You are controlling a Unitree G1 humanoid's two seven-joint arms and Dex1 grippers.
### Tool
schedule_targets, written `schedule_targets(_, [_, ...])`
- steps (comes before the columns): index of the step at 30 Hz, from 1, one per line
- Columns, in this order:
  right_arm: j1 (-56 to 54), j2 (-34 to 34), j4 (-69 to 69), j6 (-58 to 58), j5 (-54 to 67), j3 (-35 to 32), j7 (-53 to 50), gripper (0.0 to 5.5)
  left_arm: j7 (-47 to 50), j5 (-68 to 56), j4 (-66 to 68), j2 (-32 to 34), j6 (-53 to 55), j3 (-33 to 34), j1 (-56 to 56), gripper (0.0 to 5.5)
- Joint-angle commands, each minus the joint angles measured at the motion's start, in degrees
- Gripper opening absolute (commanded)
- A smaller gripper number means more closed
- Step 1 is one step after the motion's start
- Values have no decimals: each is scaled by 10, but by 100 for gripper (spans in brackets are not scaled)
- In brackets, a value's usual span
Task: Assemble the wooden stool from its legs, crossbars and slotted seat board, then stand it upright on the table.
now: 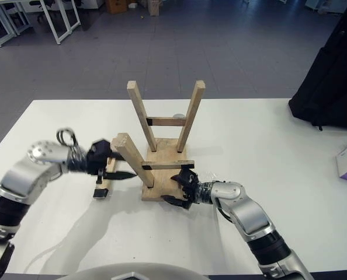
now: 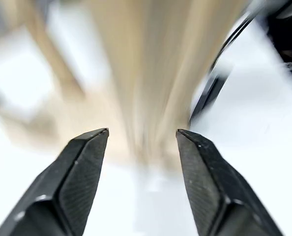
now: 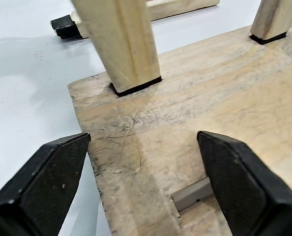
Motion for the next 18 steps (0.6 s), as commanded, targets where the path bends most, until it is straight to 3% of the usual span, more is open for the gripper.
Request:
schedule_targets(1, [39,-19,46,73,-16,27,0,400,16,11,-7,-6,11,26,-6,316])
schedule_targets(5, [33,-16,49,74,-16,18,-8,400,31,-6,-22,-6,26,73,2,377])
schedule_targets(9, [36,-17,42,74,-12,13,-12,400,47,-65,-39,3,34,190,21,377])
schedule_targets(12, [40,-17,44,71,-11,13,-16,400,109,-151,-47,-44,49,296,-15,377])
schedule_targets(15, [42,-18,48,67,-12,13,-17,400,182,-218,-57,-86,65,356,-55,377])
schedule_targets(18, [40,-17,54,64,-14,16,-19,400,225,-405,-95,-140,123,400,-93,377])
